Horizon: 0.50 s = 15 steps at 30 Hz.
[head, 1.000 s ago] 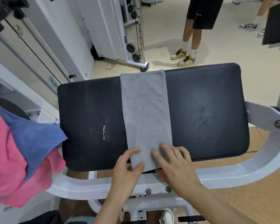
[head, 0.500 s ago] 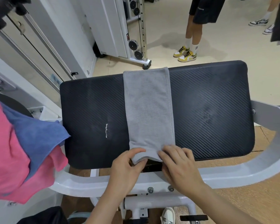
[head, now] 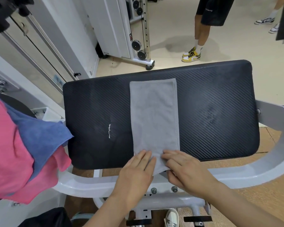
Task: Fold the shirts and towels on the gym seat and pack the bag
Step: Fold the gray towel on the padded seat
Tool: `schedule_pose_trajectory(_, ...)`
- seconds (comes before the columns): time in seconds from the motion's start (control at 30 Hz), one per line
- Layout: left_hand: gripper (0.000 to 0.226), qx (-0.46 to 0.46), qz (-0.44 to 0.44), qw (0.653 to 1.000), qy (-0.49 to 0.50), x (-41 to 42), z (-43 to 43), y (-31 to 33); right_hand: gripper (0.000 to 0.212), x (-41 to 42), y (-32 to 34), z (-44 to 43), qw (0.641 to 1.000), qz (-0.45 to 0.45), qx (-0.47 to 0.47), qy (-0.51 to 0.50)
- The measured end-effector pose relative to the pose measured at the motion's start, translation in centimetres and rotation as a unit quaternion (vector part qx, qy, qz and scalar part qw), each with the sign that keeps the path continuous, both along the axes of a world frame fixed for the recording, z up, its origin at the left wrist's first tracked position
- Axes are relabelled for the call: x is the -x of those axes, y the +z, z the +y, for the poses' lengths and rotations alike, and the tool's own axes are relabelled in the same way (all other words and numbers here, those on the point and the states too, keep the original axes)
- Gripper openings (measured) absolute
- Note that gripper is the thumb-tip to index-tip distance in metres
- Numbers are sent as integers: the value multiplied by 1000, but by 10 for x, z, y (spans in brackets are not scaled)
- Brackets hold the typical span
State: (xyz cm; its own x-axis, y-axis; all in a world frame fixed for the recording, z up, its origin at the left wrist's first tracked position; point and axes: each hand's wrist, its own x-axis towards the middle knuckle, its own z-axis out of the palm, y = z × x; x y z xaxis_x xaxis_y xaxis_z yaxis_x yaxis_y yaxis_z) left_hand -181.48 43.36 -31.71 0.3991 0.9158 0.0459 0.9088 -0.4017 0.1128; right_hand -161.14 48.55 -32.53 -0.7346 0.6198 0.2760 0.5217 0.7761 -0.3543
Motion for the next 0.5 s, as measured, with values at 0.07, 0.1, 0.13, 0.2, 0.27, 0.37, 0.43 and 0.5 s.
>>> schedule_pose_trajectory(0.07, 43, 3, -18, 1000, -11, 4, -2, 2, 25, -6, 4, -3, 999, -20, 37, 25)
schedule_pose_trajectory(0.1, 37, 24, -22, 999, -2, 4, -2, 10, 28, -8, 8, -4, 997, -35, 56, 36)
schedule_pose_trajectory(0.13, 37, 65, -18, 998, 7, 3, -1, 19, 33, -11, 12, -6, 995, -60, 71, 40)
schedule_pose_trajectory(0.2, 31, 163, 12, 986, 15, 1, 4, 38, 35, -9, 22, -8, 987, -123, 100, 37)
schedule_pose_trajectory(0.27, 24, 236, 4, 972, -5, 3, 7, 49, 20, -6, 35, -7, 979, -152, 136, 15)
schedule_pose_trajectory(0.37, 17, 340, -130, 931, 25, 11, 22, 68, 8, -7, 59, 8, 961, -91, 262, -18)
schedule_pose_trajectory(0.43, 13, 362, -254, 893, 88, 21, 38, 82, 15, -7, 72, 23, 941, -1, 335, -36)
schedule_pose_trajectory(0.5, 18, 285, -325, 890, 144, 29, 57, 90, 17, -2, 78, 39, 920, 77, 377, -72)
